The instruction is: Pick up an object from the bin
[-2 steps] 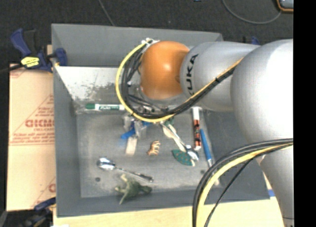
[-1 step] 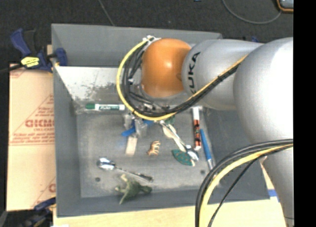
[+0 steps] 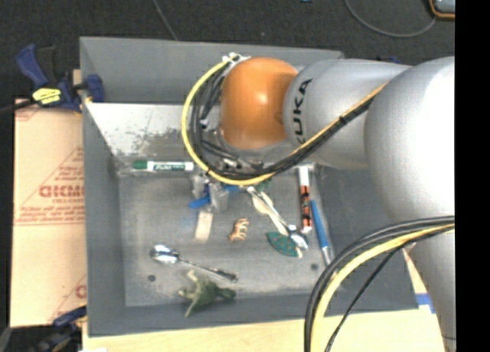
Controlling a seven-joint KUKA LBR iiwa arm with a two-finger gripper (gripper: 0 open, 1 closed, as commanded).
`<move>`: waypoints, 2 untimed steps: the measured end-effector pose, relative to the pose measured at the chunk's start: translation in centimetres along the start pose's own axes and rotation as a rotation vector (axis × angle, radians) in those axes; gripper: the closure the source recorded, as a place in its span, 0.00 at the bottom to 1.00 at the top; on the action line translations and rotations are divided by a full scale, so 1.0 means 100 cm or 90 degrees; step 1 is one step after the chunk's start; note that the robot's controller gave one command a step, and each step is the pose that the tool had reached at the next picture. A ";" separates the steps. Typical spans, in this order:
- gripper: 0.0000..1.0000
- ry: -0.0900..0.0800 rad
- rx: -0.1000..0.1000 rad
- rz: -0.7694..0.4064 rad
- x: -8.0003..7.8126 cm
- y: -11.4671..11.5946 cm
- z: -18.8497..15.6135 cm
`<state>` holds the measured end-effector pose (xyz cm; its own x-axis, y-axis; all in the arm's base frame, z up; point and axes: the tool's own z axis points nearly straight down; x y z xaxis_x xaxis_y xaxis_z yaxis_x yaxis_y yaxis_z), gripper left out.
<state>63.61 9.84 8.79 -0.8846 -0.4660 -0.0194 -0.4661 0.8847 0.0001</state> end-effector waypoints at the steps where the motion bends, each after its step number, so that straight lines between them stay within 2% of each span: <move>1: 1.00 0.008 -0.002 0.001 0.003 0.001 -0.025; 2: 1.00 0.003 0.001 0.001 -0.001 -0.001 -0.077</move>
Offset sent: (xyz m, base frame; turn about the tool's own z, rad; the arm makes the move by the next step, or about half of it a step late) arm -0.0014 -0.0002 0.0162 0.0010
